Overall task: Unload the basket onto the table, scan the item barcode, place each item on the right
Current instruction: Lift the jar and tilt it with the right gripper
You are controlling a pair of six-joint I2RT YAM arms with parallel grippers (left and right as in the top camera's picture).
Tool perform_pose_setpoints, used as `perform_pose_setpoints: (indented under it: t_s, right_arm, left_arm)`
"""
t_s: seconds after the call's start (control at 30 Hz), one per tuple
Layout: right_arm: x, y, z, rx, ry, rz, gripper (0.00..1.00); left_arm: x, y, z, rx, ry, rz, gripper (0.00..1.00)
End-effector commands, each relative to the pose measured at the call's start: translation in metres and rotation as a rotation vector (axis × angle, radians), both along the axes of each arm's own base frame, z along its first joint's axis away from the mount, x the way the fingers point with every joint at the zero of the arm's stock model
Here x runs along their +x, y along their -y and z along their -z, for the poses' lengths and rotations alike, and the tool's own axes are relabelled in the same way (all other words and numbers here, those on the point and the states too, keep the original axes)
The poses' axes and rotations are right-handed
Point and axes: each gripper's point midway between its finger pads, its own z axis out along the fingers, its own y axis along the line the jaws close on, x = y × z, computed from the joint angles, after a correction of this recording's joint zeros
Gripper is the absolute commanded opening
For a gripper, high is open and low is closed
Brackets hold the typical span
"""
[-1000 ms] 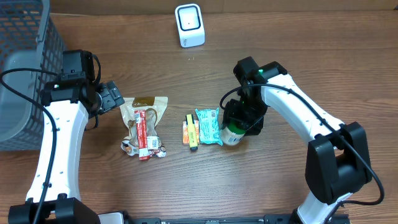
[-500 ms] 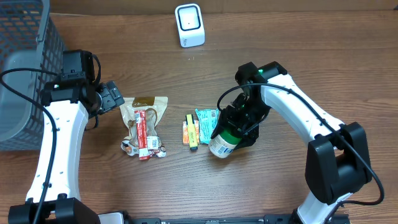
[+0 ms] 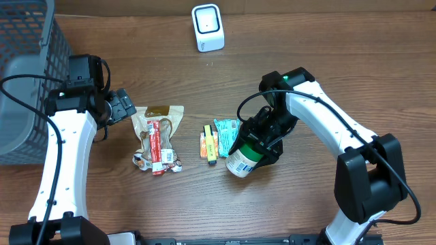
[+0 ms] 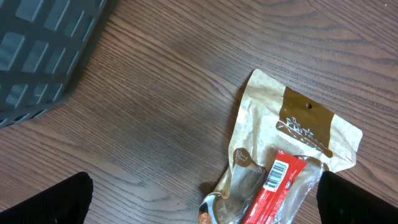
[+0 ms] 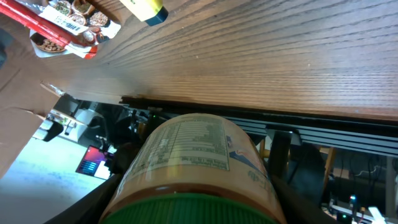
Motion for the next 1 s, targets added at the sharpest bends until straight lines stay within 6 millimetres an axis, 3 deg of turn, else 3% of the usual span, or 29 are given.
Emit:
perform_pose_setpoints:
  t_s: [0.0, 0.4, 0.97]
  right_arm:
    - [0.004, -0.007, -0.012, 0.050, 0.009, 0.015, 0.33]
    - [0.005, -0.019, -0.024, 0.138, -0.019, 0.047, 0.32]
    - [0.023, -0.015, -0.006, 0.070, 0.081, 0.049, 0.29]
  left_arm:
    - [-0.002, -0.002, 0.003, 0.009, -0.013, -0.001, 1.00]
    - [-0.002, -0.002, 0.003, 0.009, -0.013, -0.001, 1.00]
    - [-0.002, -0.002, 0.003, 0.009, -0.013, -0.001, 1.00]
